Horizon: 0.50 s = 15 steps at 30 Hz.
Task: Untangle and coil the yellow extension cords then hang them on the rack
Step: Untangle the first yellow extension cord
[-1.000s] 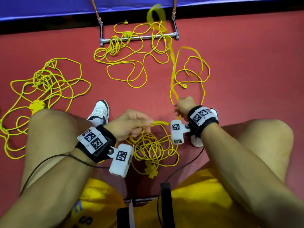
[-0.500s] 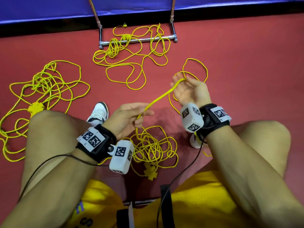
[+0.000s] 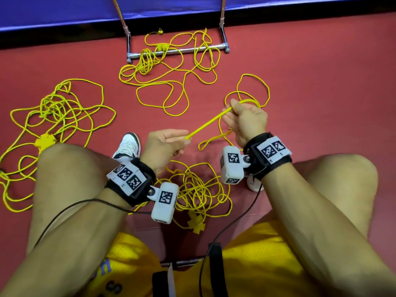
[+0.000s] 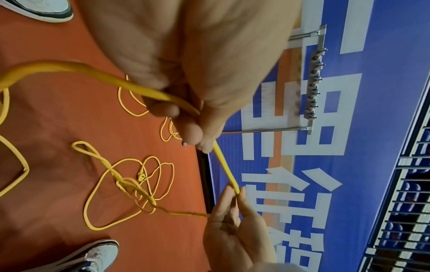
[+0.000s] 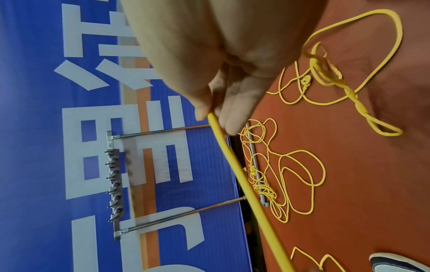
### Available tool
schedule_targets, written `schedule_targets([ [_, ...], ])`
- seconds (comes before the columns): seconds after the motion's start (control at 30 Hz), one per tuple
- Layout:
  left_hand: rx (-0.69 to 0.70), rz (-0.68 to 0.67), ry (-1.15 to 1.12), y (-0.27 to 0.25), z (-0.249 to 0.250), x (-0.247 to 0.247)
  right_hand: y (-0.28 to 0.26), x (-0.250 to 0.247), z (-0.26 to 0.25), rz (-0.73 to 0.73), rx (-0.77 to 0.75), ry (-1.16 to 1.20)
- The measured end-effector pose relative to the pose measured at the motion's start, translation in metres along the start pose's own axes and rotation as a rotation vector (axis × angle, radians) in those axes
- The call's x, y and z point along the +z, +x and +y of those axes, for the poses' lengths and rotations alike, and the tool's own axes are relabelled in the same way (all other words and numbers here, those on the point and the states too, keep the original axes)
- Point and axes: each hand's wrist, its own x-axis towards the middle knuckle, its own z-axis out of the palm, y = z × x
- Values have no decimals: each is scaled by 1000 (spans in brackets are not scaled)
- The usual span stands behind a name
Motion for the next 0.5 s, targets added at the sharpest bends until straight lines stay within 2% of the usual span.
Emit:
schedule_targets([
  [0.1, -10, 41, 43, 0, -2, -1, -2, 1, -2, -23, -19, 13],
  [0.17, -78, -34, -22, -5, 0, -3, -9, 4, -5, -119, -2, -25],
  [0.23, -207, -139, -126, -9, 5, -4, -18, 8, -4, -252, 38, -113],
  [0.33, -368, -163, -245, -3, 11, -4, -33, 10, 8, -489, 68, -314],
  [0.43, -418, -209, -366, 3, 16, -2, -52, 9, 28, -769, 56, -568],
  [0.5, -429, -200, -428, 4, 20, 0, -63, 6, 42, -904, 35, -716],
])
